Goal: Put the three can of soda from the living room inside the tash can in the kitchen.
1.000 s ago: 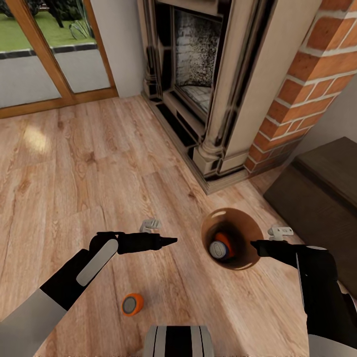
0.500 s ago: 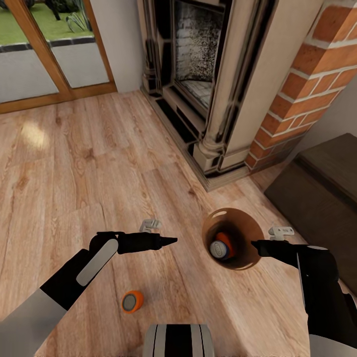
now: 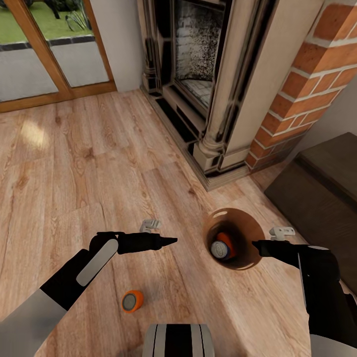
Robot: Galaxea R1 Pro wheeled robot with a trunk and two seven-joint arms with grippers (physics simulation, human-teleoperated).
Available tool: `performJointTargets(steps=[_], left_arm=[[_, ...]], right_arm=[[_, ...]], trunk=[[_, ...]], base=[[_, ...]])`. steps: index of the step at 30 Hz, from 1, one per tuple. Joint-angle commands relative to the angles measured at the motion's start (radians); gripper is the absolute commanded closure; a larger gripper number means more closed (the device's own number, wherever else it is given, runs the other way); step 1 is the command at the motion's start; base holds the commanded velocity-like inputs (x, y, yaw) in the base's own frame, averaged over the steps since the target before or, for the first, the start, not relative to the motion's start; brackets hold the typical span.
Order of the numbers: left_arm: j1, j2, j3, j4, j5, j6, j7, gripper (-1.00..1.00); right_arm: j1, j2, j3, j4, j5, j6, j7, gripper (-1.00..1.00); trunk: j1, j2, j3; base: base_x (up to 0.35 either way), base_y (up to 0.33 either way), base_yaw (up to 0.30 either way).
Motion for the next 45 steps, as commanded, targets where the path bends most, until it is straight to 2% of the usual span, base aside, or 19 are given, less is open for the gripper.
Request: performJointTargets(steps=[1,15,45], left_arm=[[0.0,0.0,0.0,0.0,0.0,0.0,0.0,-1.0],[0.0,0.0,0.0,0.0,0.0,0.0,0.0,-1.0],[-0.001,0.0,0.0,-0.002,0.0,0.002,-0.002,-1.0]], right_arm=[[0.0,0.0,0.0,0.0,-0.017,0.005,0.001,1.0],[0.0,0.0,-0.002,0.0,-0.017,0.013,0.005,1.0],[0.0,-0.003,-0.004,-0.001,-0.017,0.008,0.021,1.0]], trunk=[[0.0,0.0,0.0],[0.0,0.0,-0.002],[0.0,0.0,-0.049]], base=[[0.0,0.0,0.0],[0.0,0.0,0.0],[0.0,0.0,0.0]])
